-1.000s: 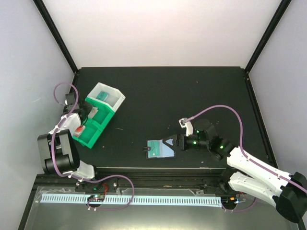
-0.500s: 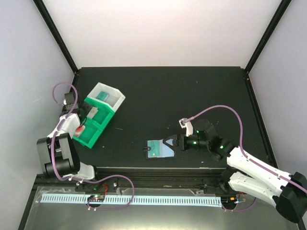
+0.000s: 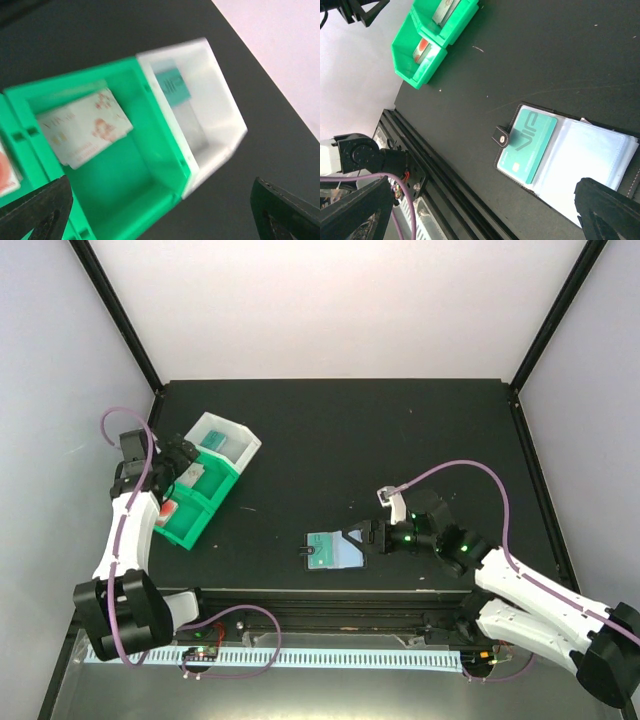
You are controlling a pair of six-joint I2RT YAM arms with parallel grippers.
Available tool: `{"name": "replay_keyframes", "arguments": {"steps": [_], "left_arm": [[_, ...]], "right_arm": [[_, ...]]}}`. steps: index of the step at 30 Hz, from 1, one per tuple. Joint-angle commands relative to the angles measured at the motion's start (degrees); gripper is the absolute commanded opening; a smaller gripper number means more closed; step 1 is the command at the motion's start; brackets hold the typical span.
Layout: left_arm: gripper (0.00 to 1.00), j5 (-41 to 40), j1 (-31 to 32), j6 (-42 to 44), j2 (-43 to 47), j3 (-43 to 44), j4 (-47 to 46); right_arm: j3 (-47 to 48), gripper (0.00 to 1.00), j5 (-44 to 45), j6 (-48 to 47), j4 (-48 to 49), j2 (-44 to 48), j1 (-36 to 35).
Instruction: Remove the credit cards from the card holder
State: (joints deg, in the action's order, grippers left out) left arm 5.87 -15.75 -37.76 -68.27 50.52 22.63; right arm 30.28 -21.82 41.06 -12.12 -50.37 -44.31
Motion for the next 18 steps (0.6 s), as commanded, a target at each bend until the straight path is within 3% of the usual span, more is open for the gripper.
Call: {"name": "replay_keyframes", "arguments": {"steps": [1,5,11,18], "left_arm": [[0.99,17.32,-0.17,6.06,0.8,-1.96,4.92],[0.99,28.62,0.54,10.03,1.63,-4.76,4.28],[0.92,36.51,2.74,13.81,5.3,-7.9,5.61],[0.88,37.82,11.05,13.34,10.57,-12.88,5.25]], "right_arm": [[-0.3,0.99,2.92,1.26,0.0,-0.38,-0.07],[-0.7,0.92,1.61,2.9,2.05,-2.4,-0.15],[-2.26,0.75,3.44,3.57,4.51,-6.04,-0.13],[-2.01,0.31,3.91,3.5,7.76,-11.27,-0.11]]}}
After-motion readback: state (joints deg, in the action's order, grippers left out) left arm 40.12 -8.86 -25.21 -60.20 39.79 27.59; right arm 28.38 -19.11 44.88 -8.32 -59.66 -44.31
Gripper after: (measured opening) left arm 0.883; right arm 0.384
